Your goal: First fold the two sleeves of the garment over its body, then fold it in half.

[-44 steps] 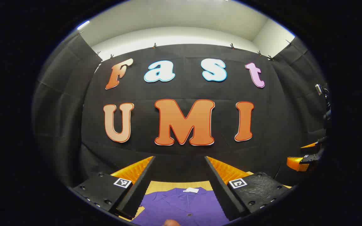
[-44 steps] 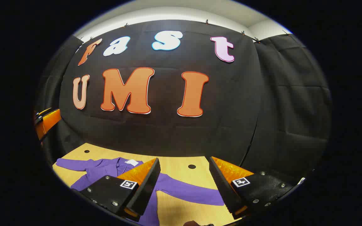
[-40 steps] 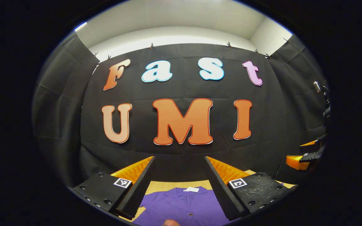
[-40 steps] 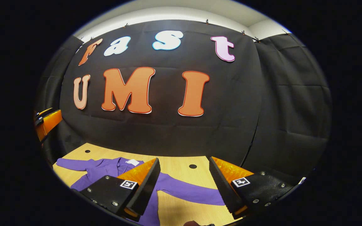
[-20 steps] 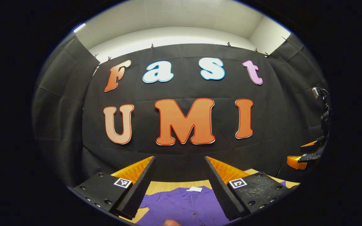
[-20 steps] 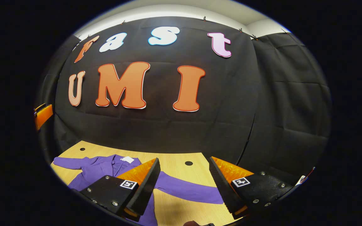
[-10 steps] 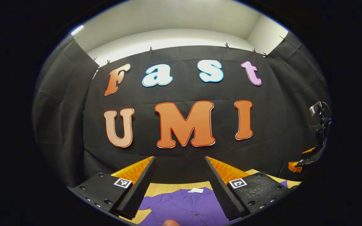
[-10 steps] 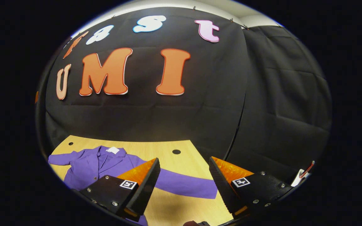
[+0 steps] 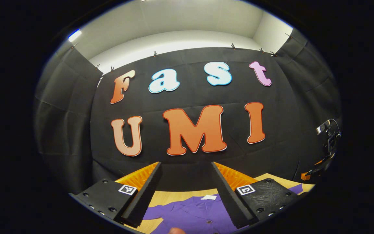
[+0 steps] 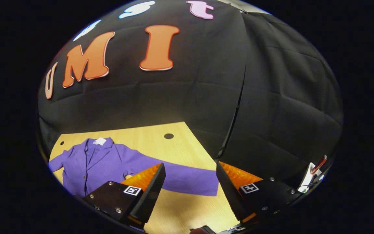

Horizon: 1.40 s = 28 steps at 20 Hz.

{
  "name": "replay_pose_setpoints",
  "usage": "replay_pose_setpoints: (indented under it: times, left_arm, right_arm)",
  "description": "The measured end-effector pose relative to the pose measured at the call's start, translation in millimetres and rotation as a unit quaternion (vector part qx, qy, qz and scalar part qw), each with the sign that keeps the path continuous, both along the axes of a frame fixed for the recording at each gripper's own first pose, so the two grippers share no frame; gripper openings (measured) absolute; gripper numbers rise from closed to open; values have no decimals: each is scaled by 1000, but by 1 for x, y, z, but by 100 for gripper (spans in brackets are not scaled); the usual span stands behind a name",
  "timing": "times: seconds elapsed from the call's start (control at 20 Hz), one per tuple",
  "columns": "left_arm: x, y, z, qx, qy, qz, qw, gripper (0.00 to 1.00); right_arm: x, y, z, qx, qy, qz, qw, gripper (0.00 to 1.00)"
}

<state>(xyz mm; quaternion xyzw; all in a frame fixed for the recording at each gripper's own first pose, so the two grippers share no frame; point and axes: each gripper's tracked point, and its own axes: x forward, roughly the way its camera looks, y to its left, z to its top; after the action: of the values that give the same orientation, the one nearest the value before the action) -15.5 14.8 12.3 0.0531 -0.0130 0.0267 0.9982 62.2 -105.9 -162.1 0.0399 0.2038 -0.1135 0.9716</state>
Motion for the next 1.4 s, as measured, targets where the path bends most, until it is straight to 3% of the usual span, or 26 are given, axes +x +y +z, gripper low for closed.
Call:
replay_pose_setpoints:
  times: [0.2,0.35,0.65,0.9,1.1,1.4]
  left_arm:
    - [-2,4,-2,7,5,12,1000,94]
    - [-4,3,-5,10,8,16,1000,94]
    - [-10,6,-14,14,22,27,999,95]
    - [-14,11,-17,20,31,40,999,96]
    - [-15,10,-22,25,41,47,998,96]
    - [-17,2,-26,36,50,52,997,100]
  right_arm:
    - [13,-16,-25,15,46,-7,999,94]
    - [12,-14,-42,69,77,-2,995,95]
    - [26,-37,-80,87,151,-6,985,95]
    - [37,-48,-111,114,229,3,967,95]
    - [38,-48,-132,153,292,14,944,95]
    - [51,-50,-160,207,333,2,920,95]
